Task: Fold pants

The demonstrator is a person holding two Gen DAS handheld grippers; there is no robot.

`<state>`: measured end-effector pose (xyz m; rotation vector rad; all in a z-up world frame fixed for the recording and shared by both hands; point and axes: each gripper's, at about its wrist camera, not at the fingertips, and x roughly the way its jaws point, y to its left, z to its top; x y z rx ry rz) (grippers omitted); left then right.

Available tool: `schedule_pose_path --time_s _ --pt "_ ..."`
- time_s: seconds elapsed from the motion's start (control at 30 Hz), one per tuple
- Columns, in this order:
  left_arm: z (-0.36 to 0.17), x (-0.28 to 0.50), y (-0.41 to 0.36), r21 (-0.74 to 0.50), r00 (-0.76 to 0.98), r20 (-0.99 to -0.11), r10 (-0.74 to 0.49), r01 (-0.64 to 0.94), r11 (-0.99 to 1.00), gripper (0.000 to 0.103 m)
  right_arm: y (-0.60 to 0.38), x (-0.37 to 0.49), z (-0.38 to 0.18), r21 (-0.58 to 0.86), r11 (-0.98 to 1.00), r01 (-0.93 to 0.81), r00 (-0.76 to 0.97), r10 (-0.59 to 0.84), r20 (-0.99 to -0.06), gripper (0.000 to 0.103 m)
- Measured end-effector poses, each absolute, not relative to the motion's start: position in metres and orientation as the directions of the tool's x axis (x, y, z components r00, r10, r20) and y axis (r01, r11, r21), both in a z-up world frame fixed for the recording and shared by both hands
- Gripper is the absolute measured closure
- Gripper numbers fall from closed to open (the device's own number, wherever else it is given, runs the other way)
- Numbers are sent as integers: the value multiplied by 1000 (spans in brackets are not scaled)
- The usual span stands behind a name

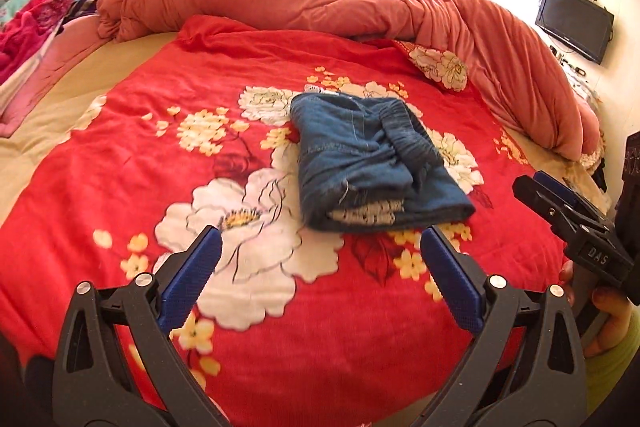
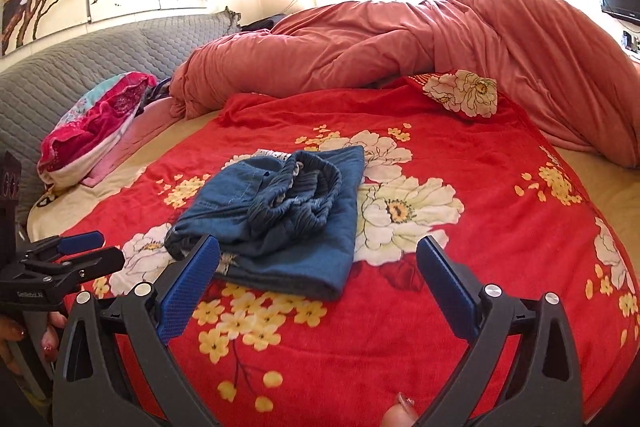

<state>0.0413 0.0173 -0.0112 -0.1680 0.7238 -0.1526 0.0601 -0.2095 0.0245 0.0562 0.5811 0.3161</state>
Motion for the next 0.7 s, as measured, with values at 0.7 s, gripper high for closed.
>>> schedule_pose_path --time_s 0.7 --pt "-38 18 3 -179 700 -693 -173 66 982 10 -214 33 1 91 974 -209 780 222 -586 5"
